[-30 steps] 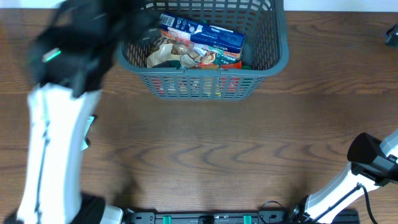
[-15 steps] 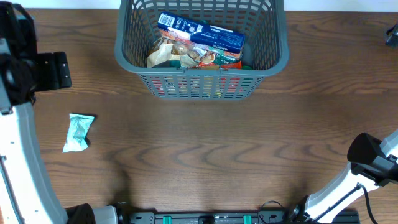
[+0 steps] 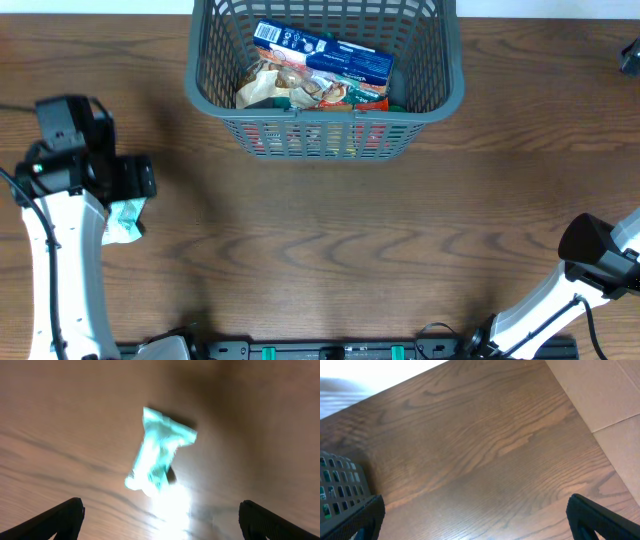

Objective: Pack container
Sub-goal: 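Lower the left gripper onto the mint-green packet and grasp it, then lift the mint-green packet with the left gripper into the basket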

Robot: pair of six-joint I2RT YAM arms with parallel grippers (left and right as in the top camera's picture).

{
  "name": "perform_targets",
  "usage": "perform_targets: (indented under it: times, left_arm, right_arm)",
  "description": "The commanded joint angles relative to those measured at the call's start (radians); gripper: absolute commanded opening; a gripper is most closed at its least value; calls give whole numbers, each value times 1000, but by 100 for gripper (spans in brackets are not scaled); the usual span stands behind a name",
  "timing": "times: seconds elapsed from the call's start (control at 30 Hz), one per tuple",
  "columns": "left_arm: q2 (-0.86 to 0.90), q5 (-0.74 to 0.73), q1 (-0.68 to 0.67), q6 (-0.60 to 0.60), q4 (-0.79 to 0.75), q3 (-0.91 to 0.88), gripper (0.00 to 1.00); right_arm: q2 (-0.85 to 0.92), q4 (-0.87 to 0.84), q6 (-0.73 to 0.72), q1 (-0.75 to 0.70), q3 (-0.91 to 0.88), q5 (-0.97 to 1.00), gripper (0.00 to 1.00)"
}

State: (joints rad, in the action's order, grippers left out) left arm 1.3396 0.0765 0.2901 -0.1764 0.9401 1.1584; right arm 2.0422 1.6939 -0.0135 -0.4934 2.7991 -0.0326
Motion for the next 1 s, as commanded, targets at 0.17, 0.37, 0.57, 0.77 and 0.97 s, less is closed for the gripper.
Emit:
perform_targets:
  times: [0.17, 0.37, 0.57, 0.77, 0.97]
  left_arm:
    - [23, -74, 106, 9, -170, -200, 98]
    - [93, -76, 124, -53, -253, -214, 99]
    - [220, -77, 124, -77, -316, -214, 99]
    - [322, -77, 124, -127, -375, -214, 99]
    - [392, -77, 124, -142, -443, -214, 99]
  right_arm:
    - [5, 0, 11, -3, -2, 4, 99]
    - [5, 0, 11, -3, -2, 3, 99]
    - [6, 3, 11, -3, -2, 4, 99]
    - [6, 4, 11, -3, -2, 3, 99]
    - [6, 4, 10, -3, -2, 3, 99]
